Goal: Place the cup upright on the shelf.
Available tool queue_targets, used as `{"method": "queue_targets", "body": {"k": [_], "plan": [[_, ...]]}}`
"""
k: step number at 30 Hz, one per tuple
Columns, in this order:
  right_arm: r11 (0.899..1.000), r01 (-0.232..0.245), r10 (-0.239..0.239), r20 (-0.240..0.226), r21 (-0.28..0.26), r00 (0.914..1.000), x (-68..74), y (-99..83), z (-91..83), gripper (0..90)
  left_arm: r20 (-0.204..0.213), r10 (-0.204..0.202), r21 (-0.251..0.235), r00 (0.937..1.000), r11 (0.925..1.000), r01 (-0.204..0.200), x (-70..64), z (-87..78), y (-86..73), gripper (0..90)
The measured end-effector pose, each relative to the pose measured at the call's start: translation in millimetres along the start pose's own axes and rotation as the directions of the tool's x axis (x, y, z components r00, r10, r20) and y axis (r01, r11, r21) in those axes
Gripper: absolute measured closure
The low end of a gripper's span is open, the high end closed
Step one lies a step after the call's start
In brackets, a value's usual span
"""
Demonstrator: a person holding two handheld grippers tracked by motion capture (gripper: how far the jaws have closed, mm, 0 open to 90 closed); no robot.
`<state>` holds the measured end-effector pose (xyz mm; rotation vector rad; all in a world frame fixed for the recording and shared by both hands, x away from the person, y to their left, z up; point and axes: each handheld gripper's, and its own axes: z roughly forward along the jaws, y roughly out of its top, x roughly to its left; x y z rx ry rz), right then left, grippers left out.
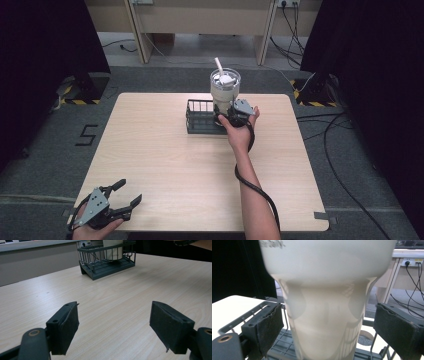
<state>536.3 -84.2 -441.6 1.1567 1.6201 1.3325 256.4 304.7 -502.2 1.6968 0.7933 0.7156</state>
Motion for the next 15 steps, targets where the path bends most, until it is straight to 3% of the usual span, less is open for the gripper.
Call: {"method": "queue_targets", "body": {"k": [15], "plan": [[0.998,0.048,-0.047,-0.031,0.034,0.9984,-3.7,0.2,-35.3,9.6,0.005,0.006,0.0,1.0,1.0,-0.006,-2.1,0.7,0.7,22.7]]}}
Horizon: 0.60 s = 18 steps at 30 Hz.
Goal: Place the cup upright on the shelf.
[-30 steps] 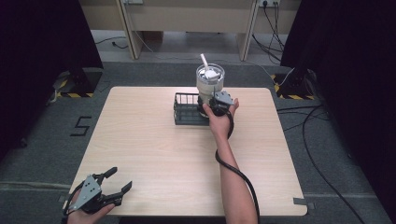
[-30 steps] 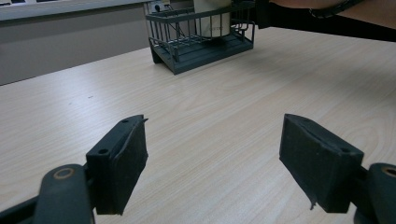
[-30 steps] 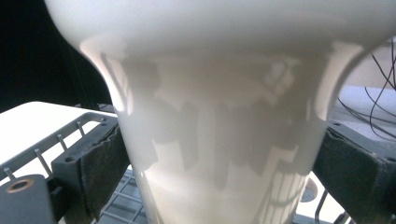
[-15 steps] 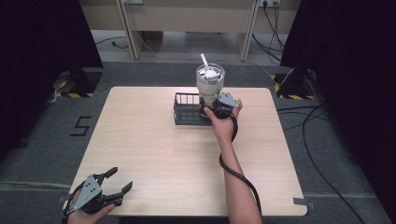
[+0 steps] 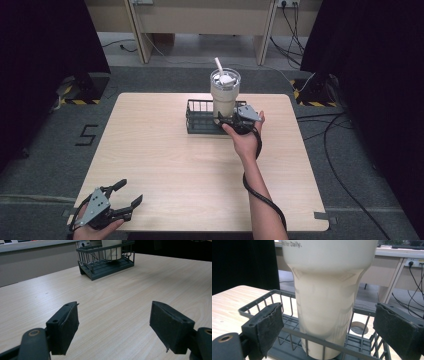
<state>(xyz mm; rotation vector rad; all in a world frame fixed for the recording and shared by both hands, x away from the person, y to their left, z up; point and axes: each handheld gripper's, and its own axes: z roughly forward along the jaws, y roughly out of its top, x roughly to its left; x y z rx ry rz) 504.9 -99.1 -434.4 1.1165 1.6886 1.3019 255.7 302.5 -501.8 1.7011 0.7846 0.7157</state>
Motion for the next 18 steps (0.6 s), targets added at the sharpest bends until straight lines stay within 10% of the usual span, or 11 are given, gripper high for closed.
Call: {"method": "queue_targets", "body": {"k": [18], "plan": [[1.0,-0.015,0.015,0.01,0.002,0.9998,-8.5,-6.7,-39.6,10.6,-0.003,0.0,0.002,1.0,1.0,0.0,-1.3,-0.1,0.2,22.6]]}}
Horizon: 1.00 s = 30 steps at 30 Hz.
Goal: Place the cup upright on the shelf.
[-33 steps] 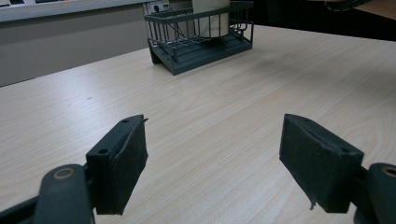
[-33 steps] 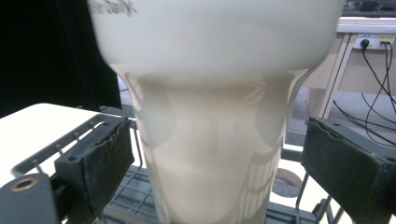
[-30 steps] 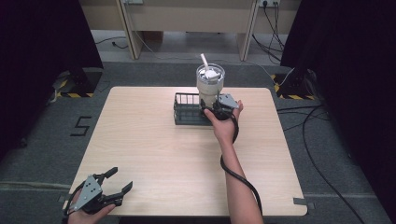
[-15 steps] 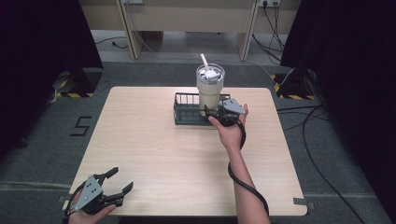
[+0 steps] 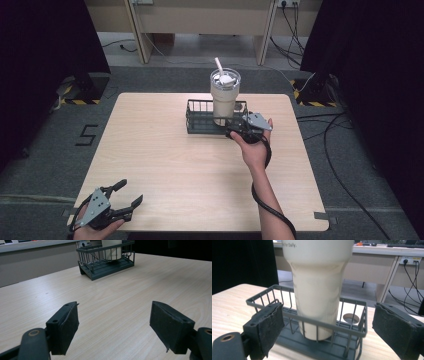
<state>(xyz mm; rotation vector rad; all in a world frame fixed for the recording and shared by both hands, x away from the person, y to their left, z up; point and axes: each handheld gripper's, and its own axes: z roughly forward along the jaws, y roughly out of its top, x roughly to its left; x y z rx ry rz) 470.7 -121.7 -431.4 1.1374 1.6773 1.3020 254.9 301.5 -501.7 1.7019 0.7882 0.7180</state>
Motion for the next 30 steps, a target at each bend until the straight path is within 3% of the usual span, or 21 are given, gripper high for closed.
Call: {"method": "queue_targets", "body": {"k": [10,30], "plan": [[1.0,-0.022,0.022,0.001,0.011,0.9998,-7.8,-7.2,-19.5,11.6,-0.005,0.001,0.006,1.0,1.0,-0.001,0.1,-0.1,-0.4,22.4],[0.999,-0.013,0.01,0.05,0.048,0.9987,-31.1,-29.4,-60.3,12.0,-0.007,-0.002,0.008,1.0,1.0,0.002,-0.9,1.1,-1.1,22.4]]}}
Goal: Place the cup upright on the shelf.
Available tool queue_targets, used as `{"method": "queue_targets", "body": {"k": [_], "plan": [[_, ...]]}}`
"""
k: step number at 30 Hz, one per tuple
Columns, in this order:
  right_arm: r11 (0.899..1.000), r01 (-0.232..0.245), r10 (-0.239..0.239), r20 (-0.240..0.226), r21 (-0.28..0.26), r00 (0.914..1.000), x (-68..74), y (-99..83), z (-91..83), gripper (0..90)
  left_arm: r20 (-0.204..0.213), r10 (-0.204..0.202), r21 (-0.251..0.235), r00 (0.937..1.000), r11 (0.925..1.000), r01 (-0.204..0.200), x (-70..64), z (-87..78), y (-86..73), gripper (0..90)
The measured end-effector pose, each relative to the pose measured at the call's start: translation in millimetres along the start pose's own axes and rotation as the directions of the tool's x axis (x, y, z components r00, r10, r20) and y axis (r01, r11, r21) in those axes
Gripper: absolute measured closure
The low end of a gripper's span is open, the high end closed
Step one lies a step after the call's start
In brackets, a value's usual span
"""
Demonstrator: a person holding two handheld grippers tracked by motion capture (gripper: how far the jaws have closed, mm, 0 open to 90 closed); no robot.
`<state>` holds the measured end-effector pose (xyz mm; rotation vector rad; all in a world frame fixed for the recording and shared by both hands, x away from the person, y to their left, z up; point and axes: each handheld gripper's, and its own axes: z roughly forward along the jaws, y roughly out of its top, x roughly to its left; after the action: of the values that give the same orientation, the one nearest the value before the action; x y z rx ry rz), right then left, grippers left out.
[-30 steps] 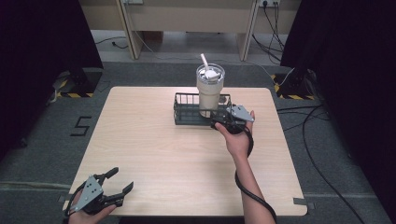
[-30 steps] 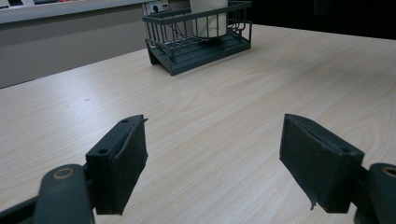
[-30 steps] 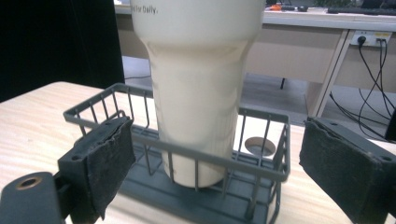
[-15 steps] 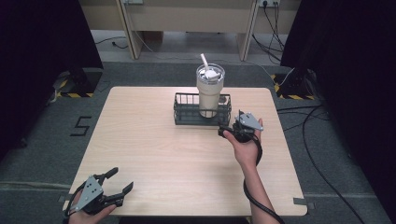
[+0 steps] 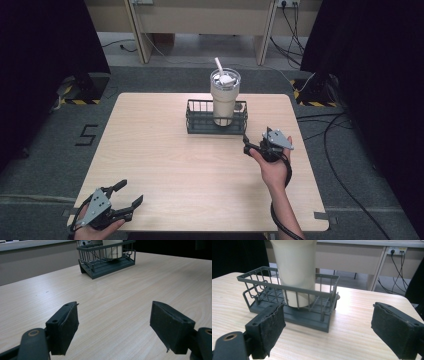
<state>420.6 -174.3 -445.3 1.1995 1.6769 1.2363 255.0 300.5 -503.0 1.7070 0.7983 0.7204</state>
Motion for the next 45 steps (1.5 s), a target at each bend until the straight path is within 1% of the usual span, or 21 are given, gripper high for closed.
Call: {"method": "queue_targets", "body": {"k": [5,11,17,24,29,31,33,36,40,45], "plan": [[1.0,-0.006,0.006,0.007,0.001,1.0,-3.7,-3.6,-8.2,12.0,0.0,0.0,-0.002,1.0,1.0,0.0,-0.4,0.0,0.2,22.4],[1.0,-0.012,0.012,0.008,0.014,0.9999,-6.3,-10.9,-16.4,12.2,0.0,0.001,-0.002,1.0,1.0,-0.001,-0.3,-0.1,0.2,22.4],[1.0,-0.011,0.011,0.01,0.025,0.9999,-9.3,-18.0,-27.1,13.2,-0.001,0.0,-0.003,1.0,1.0,0.0,-0.2,-0.4,0.3,22.4],[0.999,0.004,-0.004,0.014,0.04,0.9999,-14.5,-27.6,-43.2,13.3,0.0,0.001,-0.002,1.0,1.0,-0.001,-0.6,-0.1,0.3,22.4],[0.999,-0.004,0.003,0.03,0.038,0.9995,-19.4,-36.0,-52.7,13.9,-0.002,0.002,-0.002,1.0,1.0,-0.002,-0.6,-0.3,0.4,22.3],[0.999,-0.014,0.013,0.032,0.035,0.9994,-20.9,-38.5,-56.6,14.0,-0.002,0.002,-0.001,1.0,1.0,-0.002,-0.6,-0.1,0.3,22.4],[0.999,-0.005,0.004,0.035,0.036,0.9994,-22.3,-41.4,-60.9,14.2,-0.001,0.003,-0.001,1.0,1.0,-0.003,-0.7,-0.1,0.4,22.4],[0.999,-0.004,0.003,0.036,0.044,0.9994,-24.1,-47.1,-66.0,14.2,-0.002,0.003,-0.002,1.0,1.0,-0.003,-0.6,-0.3,0.5,22.3],[0.999,-0.009,0.007,0.039,0.04,0.9992,-26.2,-52.8,-72.2,14.2,-0.003,0.003,-0.002,1.0,1.0,-0.003,-0.6,-0.3,0.5,22.3],[0.999,0.01,-0.012,0.047,0.046,0.9988,-29.3,-61.5,-80.9,14.3,-0.002,0.004,-0.001,1.0,1.0,-0.004,-0.8,-0.3,0.5,22.3]]}}
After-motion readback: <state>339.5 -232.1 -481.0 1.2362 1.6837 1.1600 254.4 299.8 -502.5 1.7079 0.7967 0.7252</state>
